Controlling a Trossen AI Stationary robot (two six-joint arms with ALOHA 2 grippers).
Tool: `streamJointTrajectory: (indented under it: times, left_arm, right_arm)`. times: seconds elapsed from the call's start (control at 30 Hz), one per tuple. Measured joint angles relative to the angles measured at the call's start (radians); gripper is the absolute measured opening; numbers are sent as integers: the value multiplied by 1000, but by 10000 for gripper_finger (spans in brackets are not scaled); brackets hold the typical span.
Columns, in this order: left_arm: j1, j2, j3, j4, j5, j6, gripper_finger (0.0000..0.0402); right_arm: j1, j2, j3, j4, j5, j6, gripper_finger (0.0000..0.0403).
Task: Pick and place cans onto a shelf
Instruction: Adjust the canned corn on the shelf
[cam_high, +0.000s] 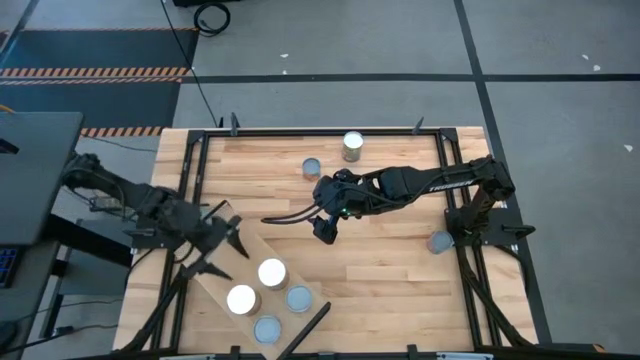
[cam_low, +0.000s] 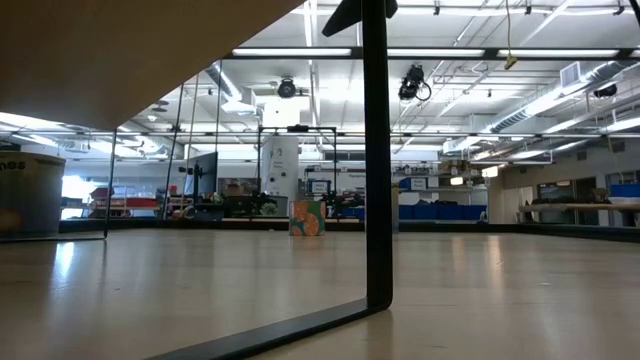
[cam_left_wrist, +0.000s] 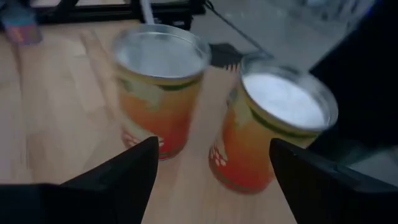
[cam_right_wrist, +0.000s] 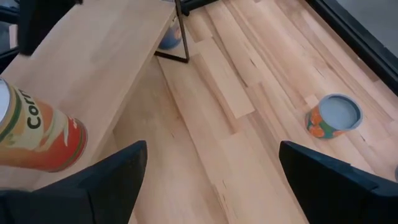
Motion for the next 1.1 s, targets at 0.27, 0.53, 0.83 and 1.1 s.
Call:
streamJointTrajectory:
  times: [0.27, 0.53, 0.83, 1.1]
  left_arm:
    - [-36, 121, 0, 11, -110, 128, 309]
    - [-37, 190, 0, 104, -90, 105, 298]
    - [-36, 190, 0, 117, -90, 99, 298]
    - [-35, 160, 0, 110, -120, 95, 298]
  right_arm:
    - [12, 0, 0, 0, -27, 10, 373]
    - [16, 0, 0, 0, -35, 11, 373]
    - [16, 0, 0, 0, -35, 10, 373]
    - [16, 0, 0, 0, -35, -7, 373]
